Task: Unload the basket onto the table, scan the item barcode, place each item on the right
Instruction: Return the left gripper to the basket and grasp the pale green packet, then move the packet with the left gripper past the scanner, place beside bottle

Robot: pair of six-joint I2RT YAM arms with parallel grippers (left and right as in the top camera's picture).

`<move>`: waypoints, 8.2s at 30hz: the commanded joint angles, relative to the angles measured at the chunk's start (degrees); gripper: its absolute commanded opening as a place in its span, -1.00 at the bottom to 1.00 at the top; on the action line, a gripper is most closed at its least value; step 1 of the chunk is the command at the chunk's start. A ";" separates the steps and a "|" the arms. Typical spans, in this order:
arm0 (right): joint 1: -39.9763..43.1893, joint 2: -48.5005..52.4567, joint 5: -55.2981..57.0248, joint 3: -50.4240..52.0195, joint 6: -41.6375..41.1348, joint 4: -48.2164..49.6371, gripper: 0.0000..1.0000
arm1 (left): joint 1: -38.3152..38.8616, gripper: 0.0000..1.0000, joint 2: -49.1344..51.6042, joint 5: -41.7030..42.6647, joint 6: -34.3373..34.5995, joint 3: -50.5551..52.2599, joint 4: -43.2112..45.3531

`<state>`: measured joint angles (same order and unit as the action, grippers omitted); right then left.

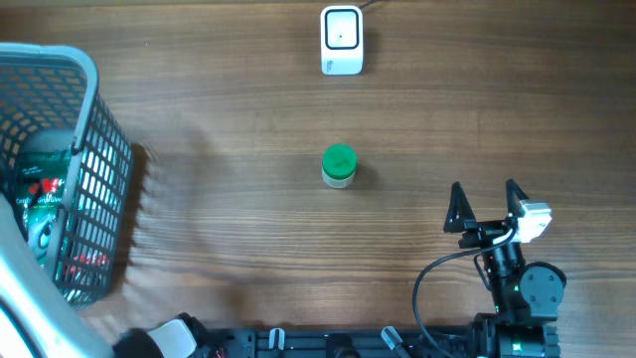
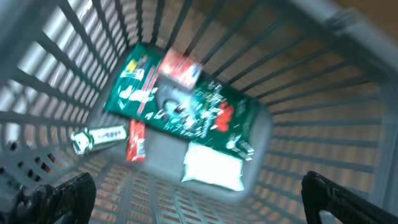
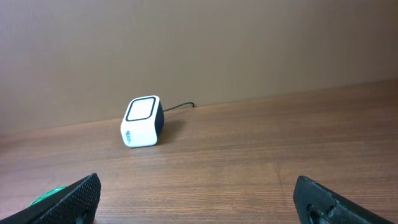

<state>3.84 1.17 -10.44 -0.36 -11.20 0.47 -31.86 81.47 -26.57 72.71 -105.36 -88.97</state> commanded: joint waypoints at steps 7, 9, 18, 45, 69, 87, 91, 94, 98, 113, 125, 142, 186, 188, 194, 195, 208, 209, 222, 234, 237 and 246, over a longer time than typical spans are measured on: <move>-0.02 -0.37 0.20 0.07 0.68 0.33 0.99 | -8.72 1.00 20.98 27.61 -17.18 2.51 9.03; -0.02 -0.37 0.17 0.07 0.68 0.33 0.99 | -8.57 1.00 23.12 28.57 -20.87 3.06 8.85; -0.02 -0.37 0.17 0.07 0.68 0.33 0.99 | -4.46 1.00 26.16 29.59 -29.46 22.86 28.28; -0.02 -0.37 0.17 0.07 0.66 0.33 0.99 | -3.23 1.00 26.34 30.18 -13.86 33.42 36.00; -0.02 -0.37 0.20 0.07 0.68 0.33 0.99 | -3.28 -0.26 -2.58 28.09 -23.02 8.76 25.59; -0.02 -0.37 0.17 0.07 0.68 0.33 0.99 | -0.24 1.00 30.69 33.00 -22.75 17.99 28.22; -0.02 -0.37 0.17 0.07 0.66 0.33 0.99 | 0.26 1.00 31.91 33.20 -18.80 24.61 33.51; -0.02 -0.37 0.20 0.07 0.66 0.31 0.99 | 0.26 0.60 31.91 33.20 -18.23 29.22 37.81; -0.02 -0.37 0.20 0.07 0.66 0.31 0.99 | 0.24 -0.92 31.54 33.16 -18.25 30.80 40.37; -0.02 -0.37 0.20 0.07 0.66 0.33 0.99 | 1.92 -0.92 -5.18 34.27 -24.20 13.29 33.94; -0.02 -0.37 0.17 0.07 0.66 0.31 0.99 | 56.26 -0.92 -0.33 24.72 -42.71 34.32 35.76; -0.02 -0.37 0.20 0.07 0.66 0.33 1.00 | 59.28 -0.86 10.75 15.74 -9.70 36.98 44.46; -0.02 -0.37 0.17 0.07 0.66 0.31 0.99 | 55.28 -0.74 17.07 32.59 -4.07 57.86 54.71; -0.02 -0.37 0.20 0.07 0.68 0.33 1.00 | 55.43 -0.90 21.49 38.97 -4.11 57.83 61.24; -0.02 -0.37 0.20 0.07 0.68 0.31 0.99 | 56.13 -0.92 21.88 42.64 -4.55 54.21 72.96; -0.02 -0.37 0.17 0.07 0.66 0.33 0.99 | 56.13 -0.92 21.24 42.95 -4.98 52.37 71.10; -0.02 -0.37 0.20 0.07 0.66 0.33 0.99 | 56.52 -0.92 15.23 24.96 -16.79 42.95 49.92; -0.02 -0.37 0.17 0.07 0.66 0.33 0.99 | 56.63 -0.92 17.03 26.84 -16.79 43.67 49.90; -0.02 -0.37 0.17 0.07 0.66 0.33 0.99 | 56.83 -0.88 12.11 20.76 -21.51 33.51 44.59; -0.02 -0.35 0.17 0.07 0.66 0.33 0.99 | 64.89 -0.92 23.96 32.09 -21.29 38.60 45.68; -0.02 -0.35 0.20 0.07 0.68 0.33 0.99 | 66.25 -0.92 21.79 30.99 -21.33 37.53 47.08; -0.02 -0.35 0.20 0.07 0.68 0.33 0.99 | 63.30 -0.70 6.19 9.11 -21.59 32.85 42.69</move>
<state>3.84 1.17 -10.44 -0.34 -11.20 0.47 34.04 95.77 -4.21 52.49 -68.18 -43.88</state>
